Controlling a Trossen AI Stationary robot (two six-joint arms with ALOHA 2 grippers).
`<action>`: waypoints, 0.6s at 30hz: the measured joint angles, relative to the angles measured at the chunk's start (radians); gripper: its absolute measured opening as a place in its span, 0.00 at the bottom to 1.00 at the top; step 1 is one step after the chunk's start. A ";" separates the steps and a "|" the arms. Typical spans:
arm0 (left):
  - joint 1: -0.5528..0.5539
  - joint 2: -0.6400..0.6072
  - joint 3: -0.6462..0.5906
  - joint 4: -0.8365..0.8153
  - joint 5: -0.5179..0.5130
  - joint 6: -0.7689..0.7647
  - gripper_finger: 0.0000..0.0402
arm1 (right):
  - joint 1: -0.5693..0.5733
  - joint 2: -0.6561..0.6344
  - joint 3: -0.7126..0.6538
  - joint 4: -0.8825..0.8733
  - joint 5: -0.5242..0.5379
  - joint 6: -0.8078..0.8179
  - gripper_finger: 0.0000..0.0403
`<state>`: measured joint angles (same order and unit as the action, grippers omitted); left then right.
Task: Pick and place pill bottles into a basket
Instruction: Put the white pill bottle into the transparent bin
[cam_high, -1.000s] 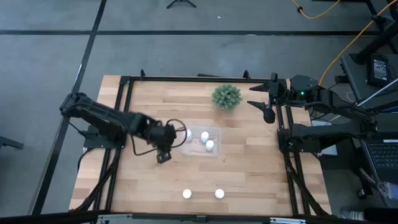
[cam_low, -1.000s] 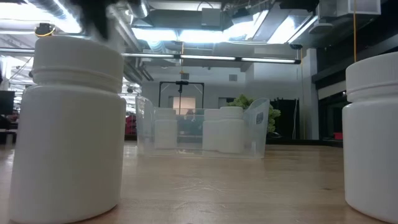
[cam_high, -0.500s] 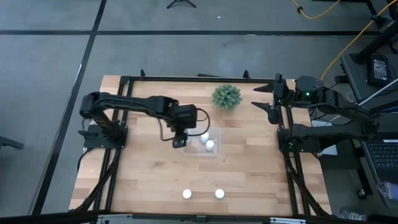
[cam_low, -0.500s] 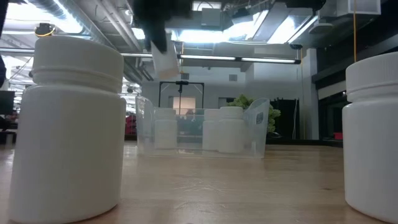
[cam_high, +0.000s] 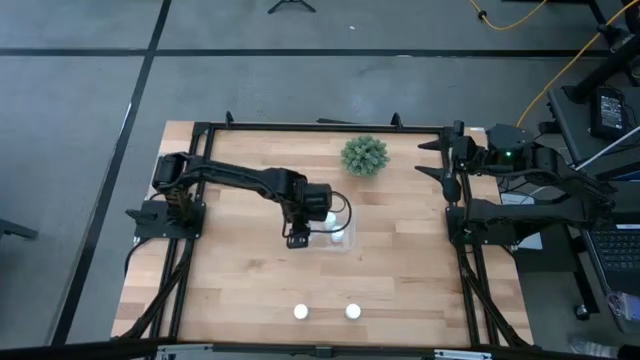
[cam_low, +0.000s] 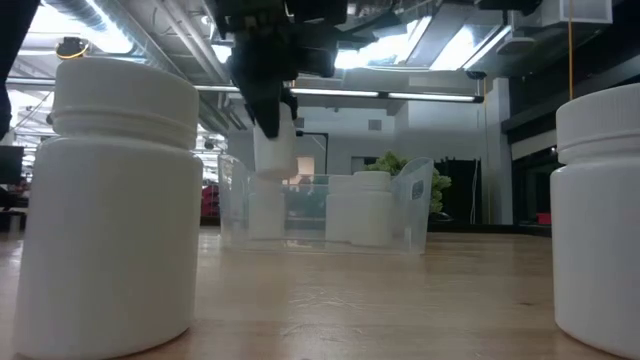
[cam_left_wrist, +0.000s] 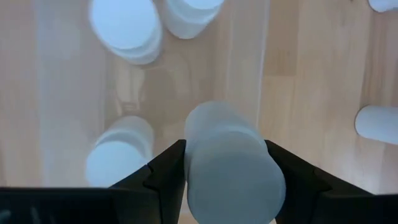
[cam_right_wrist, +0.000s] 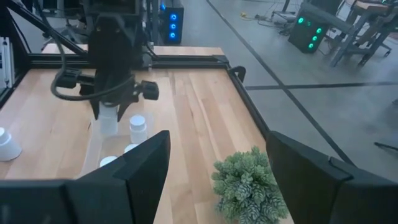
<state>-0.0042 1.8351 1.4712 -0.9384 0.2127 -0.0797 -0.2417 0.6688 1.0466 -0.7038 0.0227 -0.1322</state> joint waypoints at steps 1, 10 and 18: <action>-0.005 0.004 0.000 -0.001 0.000 0.000 0.43 | 0.000 -0.002 0.000 -0.002 0.000 0.000 0.67; -0.036 0.031 -0.007 0.001 -0.004 0.013 0.43 | 0.000 -0.004 0.000 -0.002 0.001 0.000 0.67; -0.039 0.031 -0.087 0.002 -0.055 0.015 0.43 | 0.000 -0.004 0.000 -0.002 0.001 0.026 0.67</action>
<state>-0.0437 1.8656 1.3844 -0.9367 0.1580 -0.0647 -0.2417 0.6647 1.0466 -0.7059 0.0237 -0.1063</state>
